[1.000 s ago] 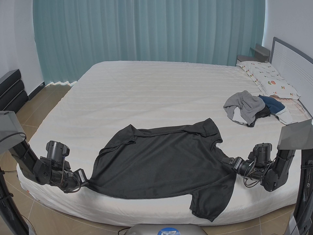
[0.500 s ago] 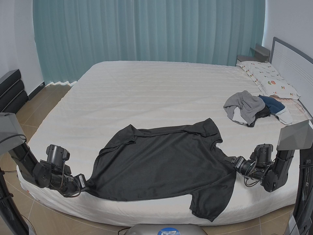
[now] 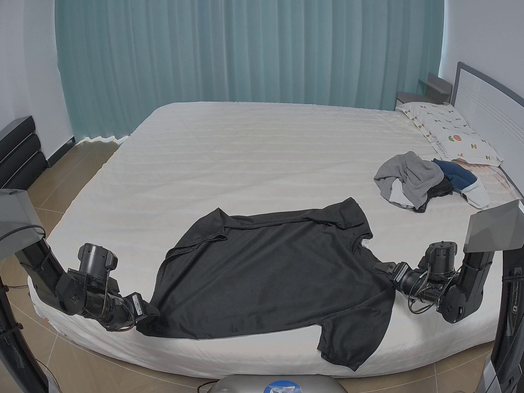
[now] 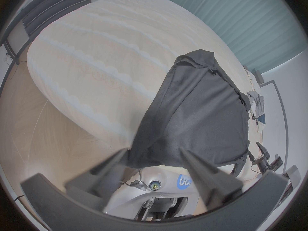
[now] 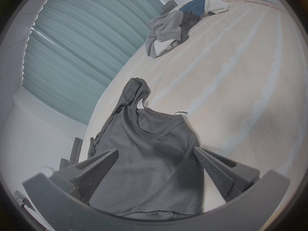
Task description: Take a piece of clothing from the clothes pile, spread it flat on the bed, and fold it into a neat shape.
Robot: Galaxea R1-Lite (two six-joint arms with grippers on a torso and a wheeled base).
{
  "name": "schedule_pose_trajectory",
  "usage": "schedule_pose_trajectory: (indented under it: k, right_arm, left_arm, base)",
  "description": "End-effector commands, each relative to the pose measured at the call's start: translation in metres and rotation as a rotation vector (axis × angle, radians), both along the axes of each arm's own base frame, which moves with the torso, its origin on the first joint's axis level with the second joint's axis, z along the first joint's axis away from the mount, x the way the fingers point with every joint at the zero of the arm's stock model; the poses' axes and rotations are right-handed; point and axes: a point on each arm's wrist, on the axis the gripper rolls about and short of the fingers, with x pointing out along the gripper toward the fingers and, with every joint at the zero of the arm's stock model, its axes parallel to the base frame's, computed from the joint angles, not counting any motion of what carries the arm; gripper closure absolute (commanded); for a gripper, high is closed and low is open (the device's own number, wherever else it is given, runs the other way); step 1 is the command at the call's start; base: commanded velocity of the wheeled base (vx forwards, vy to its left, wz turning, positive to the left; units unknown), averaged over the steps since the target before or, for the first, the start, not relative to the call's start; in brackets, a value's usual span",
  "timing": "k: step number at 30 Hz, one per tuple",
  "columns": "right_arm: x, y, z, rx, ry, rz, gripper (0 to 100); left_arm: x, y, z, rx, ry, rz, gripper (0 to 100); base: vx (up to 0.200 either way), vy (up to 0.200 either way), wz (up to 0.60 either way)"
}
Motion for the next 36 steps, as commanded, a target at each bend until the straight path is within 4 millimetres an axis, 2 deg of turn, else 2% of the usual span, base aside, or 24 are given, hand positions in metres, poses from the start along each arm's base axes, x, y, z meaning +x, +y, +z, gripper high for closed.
schedule_pose_trajectory:
  k: [1, 13, 19, 29, 32, 36]
  right_arm:
    - [0.0, 0.0, 0.001, 0.002, -0.001, 0.001, 0]
    - [-0.002, 0.001, 0.001, 0.019, 0.006, -0.001, 0]
    - [-0.001, 0.001, 0.002, 0.02, 0.0, -0.001, 0]
    - [0.0, 0.001, 0.004, 0.022, -0.013, -0.003, 0]
    - [0.001, 0.0, 0.01, 0.025, -0.034, -0.007, 0]
    - [0.003, -0.002, 0.018, 0.039, -0.06, -0.022, 0]
  left_arm:
    - [0.003, 0.006, 0.013, -0.006, -0.056, 0.024, 0]
    - [0.015, 0.013, 0.021, -0.026, -0.103, 0.064, 0]
    - [0.017, 0.014, 0.022, -0.042, -0.101, 0.094, 0]
    - [0.023, 0.013, 0.023, -0.066, -0.111, 0.129, 0]
    - [0.03, 0.012, 0.025, -0.099, -0.113, 0.176, 0]
    - [0.031, 0.002, 0.025, -0.103, -0.115, 0.144, 0]
  base:
    - [0.0, 0.0, 0.0]
    - [0.0, 0.0, 0.0]
    - [0.0, 0.2, 0.0]
    - [0.0, 0.0, 0.0]
    - [0.0, 0.0, 0.0]
    - [0.2, 0.0, 0.0]
